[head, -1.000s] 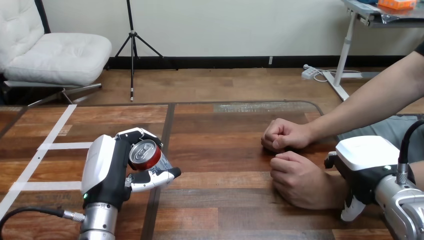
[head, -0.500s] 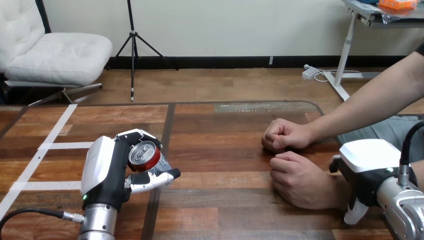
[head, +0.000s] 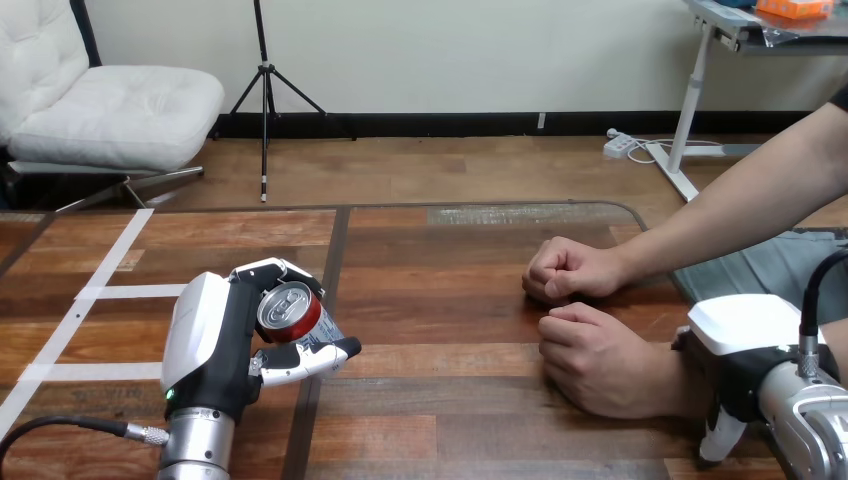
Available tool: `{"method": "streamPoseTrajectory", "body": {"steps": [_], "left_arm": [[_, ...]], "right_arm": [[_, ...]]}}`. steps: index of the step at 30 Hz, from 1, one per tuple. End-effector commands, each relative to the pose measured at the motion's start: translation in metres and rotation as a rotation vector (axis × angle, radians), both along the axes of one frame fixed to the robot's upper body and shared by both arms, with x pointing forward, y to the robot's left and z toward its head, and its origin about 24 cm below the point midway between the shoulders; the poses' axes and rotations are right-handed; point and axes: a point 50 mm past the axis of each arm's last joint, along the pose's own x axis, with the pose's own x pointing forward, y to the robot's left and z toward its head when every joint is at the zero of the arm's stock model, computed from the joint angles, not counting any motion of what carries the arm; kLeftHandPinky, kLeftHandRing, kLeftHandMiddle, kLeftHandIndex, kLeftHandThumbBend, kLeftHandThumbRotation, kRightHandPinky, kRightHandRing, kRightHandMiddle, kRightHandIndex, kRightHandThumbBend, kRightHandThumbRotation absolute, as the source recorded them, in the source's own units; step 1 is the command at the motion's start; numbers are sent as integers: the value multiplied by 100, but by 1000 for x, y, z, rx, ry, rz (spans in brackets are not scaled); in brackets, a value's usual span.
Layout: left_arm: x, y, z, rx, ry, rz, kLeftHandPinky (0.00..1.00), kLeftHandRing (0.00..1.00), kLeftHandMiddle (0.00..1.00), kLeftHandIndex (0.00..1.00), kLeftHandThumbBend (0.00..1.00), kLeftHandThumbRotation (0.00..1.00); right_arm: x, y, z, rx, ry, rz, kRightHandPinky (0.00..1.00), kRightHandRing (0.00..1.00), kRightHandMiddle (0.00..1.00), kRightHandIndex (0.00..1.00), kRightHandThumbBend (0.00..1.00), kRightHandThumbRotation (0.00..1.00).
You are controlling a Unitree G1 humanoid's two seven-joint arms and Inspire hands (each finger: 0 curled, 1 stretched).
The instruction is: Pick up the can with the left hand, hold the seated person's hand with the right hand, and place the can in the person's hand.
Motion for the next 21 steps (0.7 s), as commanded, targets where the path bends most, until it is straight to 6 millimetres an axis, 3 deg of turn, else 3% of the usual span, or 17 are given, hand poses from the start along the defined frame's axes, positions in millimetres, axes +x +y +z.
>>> {"method": "streamPoseTrajectory", "body": {"steps": [1, 17, 21], "left_arm": [[13, -3, 26, -27, -123, -17, 32, 39, 46, 48, 68, 0], [13, -2, 26, -23, -131, -14, 33, 39, 46, 48, 68, 0], [13, -2, 26, -23, -132, -13, 33, 39, 46, 48, 68, 0]], "right_arm": [[16, 0, 21, -42, -83, 4, 77, 79, 81, 79, 78, 9], [21, -4, 11, -61, -25, -21, 72, 75, 77, 75, 75, 4], [22, -5, 9, -67, -10, -14, 63, 70, 74, 74, 75, 4]]}}
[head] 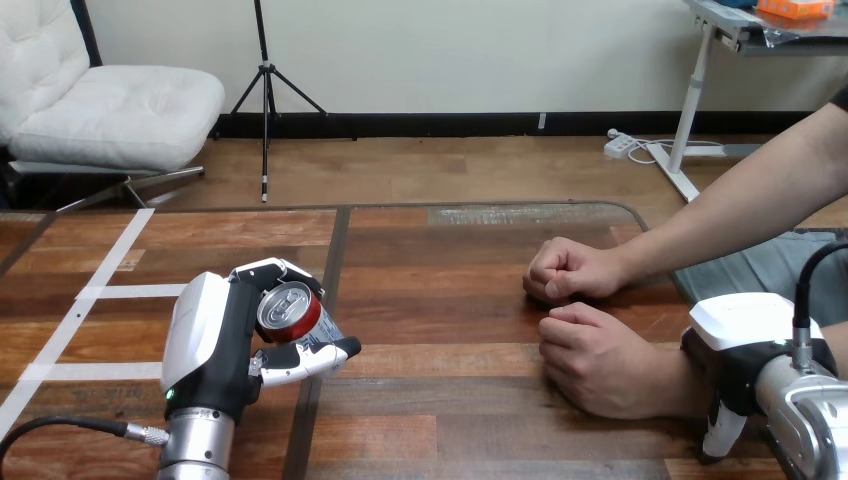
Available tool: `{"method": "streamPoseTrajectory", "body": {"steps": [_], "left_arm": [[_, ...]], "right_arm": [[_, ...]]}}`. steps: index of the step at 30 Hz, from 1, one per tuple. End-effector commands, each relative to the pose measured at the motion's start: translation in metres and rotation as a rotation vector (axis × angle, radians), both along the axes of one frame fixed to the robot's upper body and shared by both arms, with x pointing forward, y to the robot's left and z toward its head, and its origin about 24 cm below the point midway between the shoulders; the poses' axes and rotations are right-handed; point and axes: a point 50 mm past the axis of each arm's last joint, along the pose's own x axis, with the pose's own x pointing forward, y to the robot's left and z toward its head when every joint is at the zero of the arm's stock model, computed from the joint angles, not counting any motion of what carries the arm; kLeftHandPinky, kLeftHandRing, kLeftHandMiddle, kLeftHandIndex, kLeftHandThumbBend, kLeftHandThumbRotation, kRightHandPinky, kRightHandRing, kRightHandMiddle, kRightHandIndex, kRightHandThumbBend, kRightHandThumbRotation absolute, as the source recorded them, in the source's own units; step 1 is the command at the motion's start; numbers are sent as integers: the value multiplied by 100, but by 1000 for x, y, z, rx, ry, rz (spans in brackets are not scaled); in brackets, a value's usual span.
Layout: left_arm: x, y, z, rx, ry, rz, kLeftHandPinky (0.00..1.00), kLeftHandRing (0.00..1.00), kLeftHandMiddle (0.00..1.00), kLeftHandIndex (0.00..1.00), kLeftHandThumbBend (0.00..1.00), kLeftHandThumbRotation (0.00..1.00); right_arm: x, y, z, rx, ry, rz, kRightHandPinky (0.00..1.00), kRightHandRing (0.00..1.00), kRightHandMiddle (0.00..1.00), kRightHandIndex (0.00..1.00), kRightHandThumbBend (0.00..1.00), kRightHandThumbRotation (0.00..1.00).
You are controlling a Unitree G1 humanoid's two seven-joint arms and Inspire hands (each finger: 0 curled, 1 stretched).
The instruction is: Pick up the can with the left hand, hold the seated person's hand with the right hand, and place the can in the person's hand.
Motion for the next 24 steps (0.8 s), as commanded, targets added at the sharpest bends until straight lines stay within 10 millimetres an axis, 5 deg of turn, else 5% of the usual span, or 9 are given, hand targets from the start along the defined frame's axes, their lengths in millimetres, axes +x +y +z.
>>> {"method": "streamPoseTrajectory", "body": {"steps": [1, 16, 24], "left_arm": [[13, -2, 26, -24, -132, -13, 33, 39, 46, 48, 68, 0], [12, -1, 26, -23, -130, -8, 32, 39, 46, 48, 68, 0], [12, -1, 26, -19, -134, -7, 32, 39, 46, 48, 68, 0]], "right_arm": [[14, -2, 13, -42, -36, 8, 61, 69, 73, 73, 75, 4], [16, -5, 5, 1, -74, 4, 39, 57, 65, 70, 74, 1], [17, -7, 2, 25, -131, 15, 24, 41, 53, 64, 76, 0]]}}
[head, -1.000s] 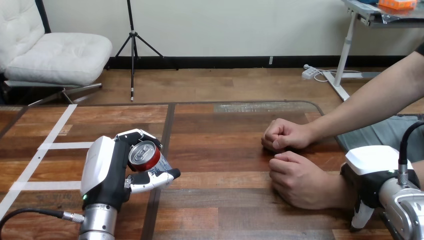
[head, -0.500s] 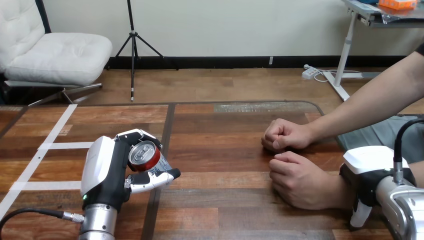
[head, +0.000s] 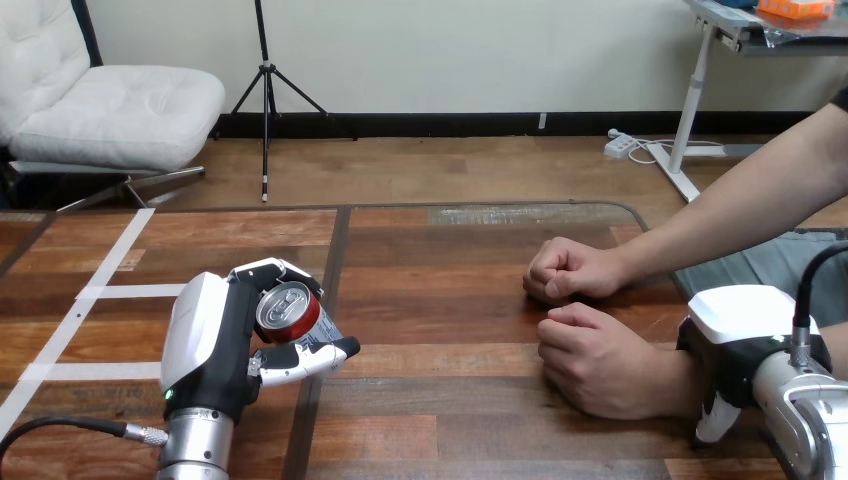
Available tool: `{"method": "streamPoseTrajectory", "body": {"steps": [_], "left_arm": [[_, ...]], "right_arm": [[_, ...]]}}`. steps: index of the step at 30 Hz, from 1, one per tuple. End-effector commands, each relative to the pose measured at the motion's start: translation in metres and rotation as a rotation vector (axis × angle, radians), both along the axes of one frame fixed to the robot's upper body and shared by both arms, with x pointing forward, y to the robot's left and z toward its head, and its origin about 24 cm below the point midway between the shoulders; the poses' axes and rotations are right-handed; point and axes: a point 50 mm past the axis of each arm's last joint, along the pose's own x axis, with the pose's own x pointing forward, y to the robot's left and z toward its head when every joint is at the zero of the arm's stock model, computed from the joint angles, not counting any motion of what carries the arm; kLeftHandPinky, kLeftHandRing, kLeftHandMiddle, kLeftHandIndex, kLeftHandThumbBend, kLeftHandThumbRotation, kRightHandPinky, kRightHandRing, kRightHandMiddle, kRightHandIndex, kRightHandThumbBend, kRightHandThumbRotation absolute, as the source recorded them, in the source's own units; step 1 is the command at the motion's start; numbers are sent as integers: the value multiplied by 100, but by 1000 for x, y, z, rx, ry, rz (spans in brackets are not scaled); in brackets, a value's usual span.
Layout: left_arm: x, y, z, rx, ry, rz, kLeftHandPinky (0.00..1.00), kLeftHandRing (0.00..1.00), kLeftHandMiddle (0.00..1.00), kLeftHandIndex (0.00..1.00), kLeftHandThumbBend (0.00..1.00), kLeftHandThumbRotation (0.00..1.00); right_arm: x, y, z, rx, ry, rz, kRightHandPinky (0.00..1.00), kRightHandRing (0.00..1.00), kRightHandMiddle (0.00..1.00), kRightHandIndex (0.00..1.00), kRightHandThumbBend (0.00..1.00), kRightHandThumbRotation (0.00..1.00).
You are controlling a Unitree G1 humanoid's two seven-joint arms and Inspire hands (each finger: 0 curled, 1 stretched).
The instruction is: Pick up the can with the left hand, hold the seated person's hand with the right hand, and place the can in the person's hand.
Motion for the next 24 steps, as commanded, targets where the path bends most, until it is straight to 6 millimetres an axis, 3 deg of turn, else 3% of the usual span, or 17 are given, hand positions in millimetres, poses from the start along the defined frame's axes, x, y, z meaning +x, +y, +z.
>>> {"method": "streamPoseTrajectory", "body": {"steps": [1, 3, 11, 24], "left_arm": [[13, -1, 26, -20, -134, -8, 32, 39, 46, 48, 68, 0], [13, -1, 26, -20, -134, -7, 32, 39, 46, 48, 69, 0], [12, 0, 26, -18, -139, 1, 32, 39, 46, 48, 69, 0], [12, 2, 26, -26, -132, 6, 31, 38, 45, 47, 68, 0]], "right_arm": [[9, -3, 10, 5, -80, 7, 22, 39, 52, 63, 77, 0], [9, -3, 10, 15, -89, 5, 16, 31, 44, 60, 78, 0], [9, -3, 10, 69, -129, 4, 9, 19, 33, 55, 75, 0], [7, -5, 11, 93, -183, 23, 10, 22, 35, 54, 72, 0]]}}
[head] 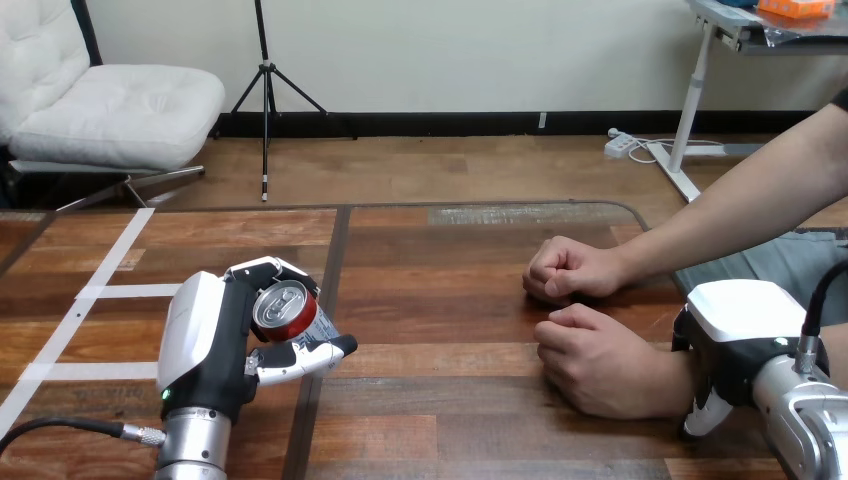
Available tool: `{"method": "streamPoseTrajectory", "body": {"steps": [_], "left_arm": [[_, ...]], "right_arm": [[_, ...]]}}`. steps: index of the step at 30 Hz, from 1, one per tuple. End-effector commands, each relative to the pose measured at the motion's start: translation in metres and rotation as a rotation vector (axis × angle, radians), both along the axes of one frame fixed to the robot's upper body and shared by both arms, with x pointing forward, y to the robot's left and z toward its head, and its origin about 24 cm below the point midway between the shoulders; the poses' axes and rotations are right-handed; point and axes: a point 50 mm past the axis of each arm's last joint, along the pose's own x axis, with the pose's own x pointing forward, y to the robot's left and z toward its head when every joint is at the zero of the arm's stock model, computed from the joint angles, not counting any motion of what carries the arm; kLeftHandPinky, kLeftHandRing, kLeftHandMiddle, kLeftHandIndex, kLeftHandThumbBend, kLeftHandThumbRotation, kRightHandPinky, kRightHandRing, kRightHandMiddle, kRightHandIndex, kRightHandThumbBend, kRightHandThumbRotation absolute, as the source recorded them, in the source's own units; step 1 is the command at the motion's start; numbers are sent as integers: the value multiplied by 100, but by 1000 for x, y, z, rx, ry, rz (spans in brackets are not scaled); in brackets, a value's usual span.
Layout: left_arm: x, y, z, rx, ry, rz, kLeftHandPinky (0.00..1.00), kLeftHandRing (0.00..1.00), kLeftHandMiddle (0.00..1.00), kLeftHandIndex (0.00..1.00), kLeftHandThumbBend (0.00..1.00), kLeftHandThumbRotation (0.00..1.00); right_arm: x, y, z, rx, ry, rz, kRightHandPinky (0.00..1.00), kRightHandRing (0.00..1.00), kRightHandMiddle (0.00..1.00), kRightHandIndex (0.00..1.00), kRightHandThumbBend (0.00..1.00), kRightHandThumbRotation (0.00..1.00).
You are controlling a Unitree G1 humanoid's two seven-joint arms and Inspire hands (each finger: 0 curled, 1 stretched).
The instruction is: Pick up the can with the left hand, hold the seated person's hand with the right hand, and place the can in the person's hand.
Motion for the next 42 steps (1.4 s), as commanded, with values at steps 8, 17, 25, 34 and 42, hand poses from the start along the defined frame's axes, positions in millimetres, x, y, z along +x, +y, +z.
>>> {"method": "streamPoseTrajectory", "body": {"steps": [8, 17, 25, 34, 42], "left_arm": [[12, 0, 26, -30, -119, -3, 31, 37, 45, 47, 68, 0], [13, 0, 26, -25, -127, 0, 31, 38, 45, 47, 69, 0], [13, 0, 25, -27, -119, -6, 32, 39, 46, 48, 68, 0], [13, -1, 26, -30, -129, -11, 32, 39, 46, 48, 69, 0], [13, -1, 27, -27, -129, -14, 32, 39, 46, 48, 69, 0]], "right_arm": [[7, -4, 20, 45, -103, -1, 11, 25, 38, 54, 73, 0], [7, -5, 22, 46, -116, -4, 12, 27, 40, 55, 72, 0], [6, -6, 24, 66, -133, -14, 14, 28, 41, 55, 73, 0], [7, -6, 28, 77, -144, -23, 15, 29, 42, 55, 74, 0], [7, -6, 33, 81, -161, -22, 17, 32, 43, 56, 74, 0]]}}
